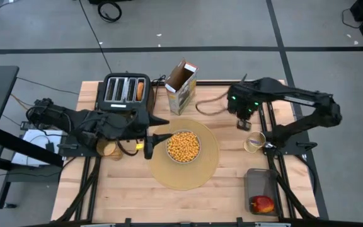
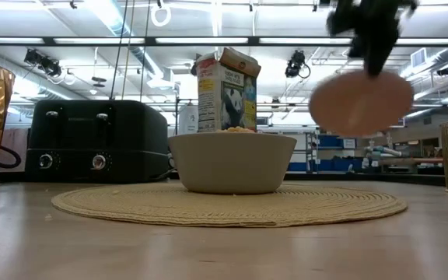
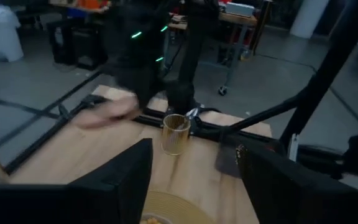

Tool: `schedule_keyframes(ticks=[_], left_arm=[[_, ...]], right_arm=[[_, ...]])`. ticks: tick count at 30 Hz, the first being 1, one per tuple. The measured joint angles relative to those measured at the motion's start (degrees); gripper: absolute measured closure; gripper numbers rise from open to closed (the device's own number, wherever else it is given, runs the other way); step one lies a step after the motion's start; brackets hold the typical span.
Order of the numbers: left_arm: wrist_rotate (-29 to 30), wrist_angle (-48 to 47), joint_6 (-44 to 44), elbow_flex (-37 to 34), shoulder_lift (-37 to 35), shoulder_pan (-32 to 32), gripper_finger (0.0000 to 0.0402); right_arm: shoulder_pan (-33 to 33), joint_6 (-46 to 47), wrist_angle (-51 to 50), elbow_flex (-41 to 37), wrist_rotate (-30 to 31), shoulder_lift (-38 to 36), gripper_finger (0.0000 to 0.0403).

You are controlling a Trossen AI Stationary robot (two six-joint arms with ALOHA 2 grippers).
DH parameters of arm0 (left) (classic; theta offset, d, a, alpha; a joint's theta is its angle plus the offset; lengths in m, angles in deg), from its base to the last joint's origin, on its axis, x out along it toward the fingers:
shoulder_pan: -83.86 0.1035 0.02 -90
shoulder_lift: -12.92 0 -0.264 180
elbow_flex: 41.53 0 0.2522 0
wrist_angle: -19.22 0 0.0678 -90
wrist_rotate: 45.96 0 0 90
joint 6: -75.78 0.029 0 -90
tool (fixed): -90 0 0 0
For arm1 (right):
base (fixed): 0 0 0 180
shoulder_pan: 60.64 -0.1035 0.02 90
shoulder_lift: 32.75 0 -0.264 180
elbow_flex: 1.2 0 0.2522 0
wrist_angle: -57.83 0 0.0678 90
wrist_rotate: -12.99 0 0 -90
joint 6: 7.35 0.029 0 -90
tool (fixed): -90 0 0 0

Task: Arrange a breakfast setting
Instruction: Put the pink plate on the brown placemat to the bottom left of the gray bowl

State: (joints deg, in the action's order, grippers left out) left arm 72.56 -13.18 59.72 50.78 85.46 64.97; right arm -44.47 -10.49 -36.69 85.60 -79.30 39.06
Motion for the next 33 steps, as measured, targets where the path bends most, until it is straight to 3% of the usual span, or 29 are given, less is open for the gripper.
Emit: schedule_keyframes(ticks=[6, 9, 11, 15, 22, 29, 33], left_arm=[[-4.23, -0.14, 8.76, 0.00, 3.19, 4.30, 0.0107], [-5.32, 0.34, 16.03, 0.02, 5.71, 5.56, 0.0090], [-9.96, 0.79, 19.93, -0.02, 7.73, 6.39, 0.0089], [-18.61, 4.55, 21.64, 0.00, 11.12, 7.62, 0.0094], [-20.47, 9.33, 21.92, -0.02, 15.22, 9.20, 0.0104], [-24.61, 11.55, 24.25, 0.01, 17.15, 8.55, 0.0106], [-24.72, 11.85, 25.74, 0.04, 16.96, 8.10, 0.0140]], right_arm=[[-15.27, 2.43, 0.89, 11.86, -14.96, -0.61, 0.0390], [-20.15, 6.24, 3.57, 16.45, -19.11, 1.69, 0.0390], [-21.95, 7.40, 4.71, 18.85, -20.83, 3.61, 0.0390], [-23.72, 7.08, 6.19, 22.90, -21.99, 7.32, 0.0390], [-24.58, 4.64, 8.93, 25.44, -24.76, 11.68, 0.0390], [-24.58, 5.06, 20.17, 25.44, -25.89, 12.63, 0.0388], [-24.60, 5.67, 21.09, 25.44, -26.37, 12.63, 0.0387]])
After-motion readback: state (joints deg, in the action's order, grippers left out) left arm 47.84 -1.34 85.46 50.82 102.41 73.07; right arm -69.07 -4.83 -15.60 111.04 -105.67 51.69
